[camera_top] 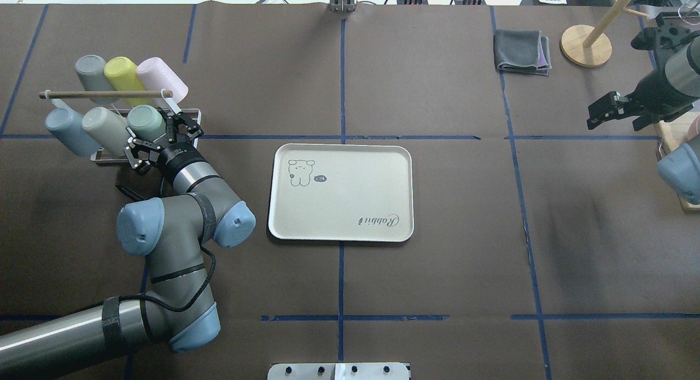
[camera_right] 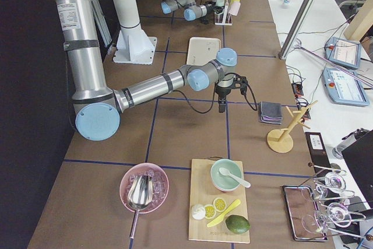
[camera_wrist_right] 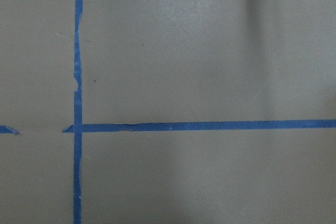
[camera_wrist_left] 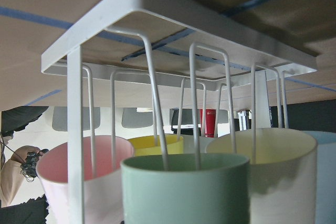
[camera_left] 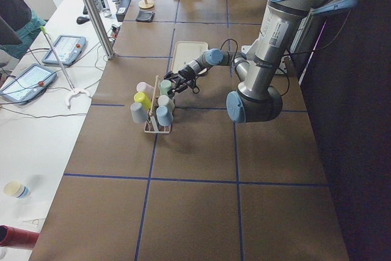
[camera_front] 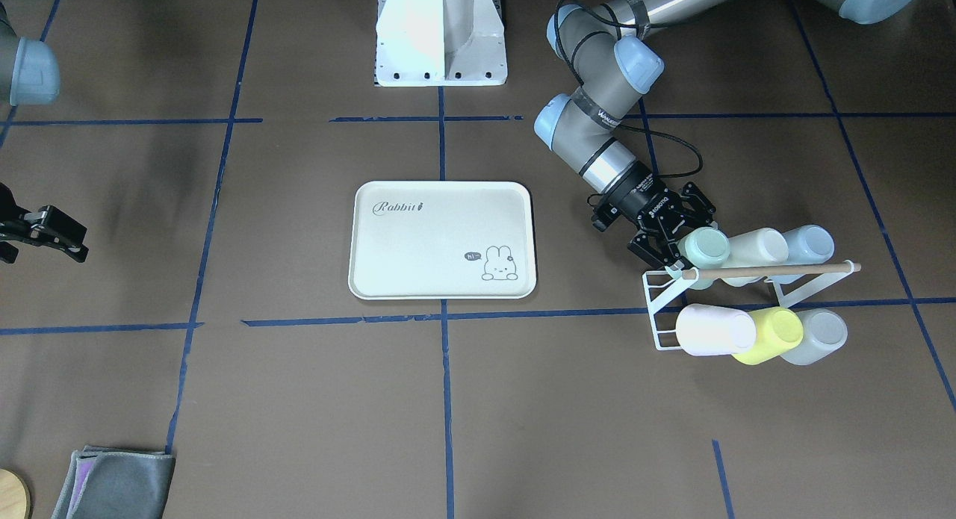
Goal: Pick up and place green cup on tray
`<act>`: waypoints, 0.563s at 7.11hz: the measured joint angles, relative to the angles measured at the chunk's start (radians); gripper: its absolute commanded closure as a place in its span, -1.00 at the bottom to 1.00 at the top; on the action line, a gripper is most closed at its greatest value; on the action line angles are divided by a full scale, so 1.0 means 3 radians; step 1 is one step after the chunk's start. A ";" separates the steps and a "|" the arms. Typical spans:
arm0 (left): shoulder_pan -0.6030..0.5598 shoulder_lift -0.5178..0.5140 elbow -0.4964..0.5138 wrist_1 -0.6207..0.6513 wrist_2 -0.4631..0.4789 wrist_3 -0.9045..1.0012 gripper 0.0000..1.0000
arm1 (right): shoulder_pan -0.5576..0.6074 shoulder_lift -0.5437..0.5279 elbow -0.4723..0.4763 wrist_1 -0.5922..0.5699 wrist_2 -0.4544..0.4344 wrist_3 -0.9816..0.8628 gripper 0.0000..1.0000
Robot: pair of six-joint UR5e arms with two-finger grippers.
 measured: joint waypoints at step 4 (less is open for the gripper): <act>-0.0057 0.0031 -0.0181 0.0005 0.0005 0.0148 0.34 | 0.0000 0.0001 -0.0004 0.0000 0.0003 0.0000 -1.00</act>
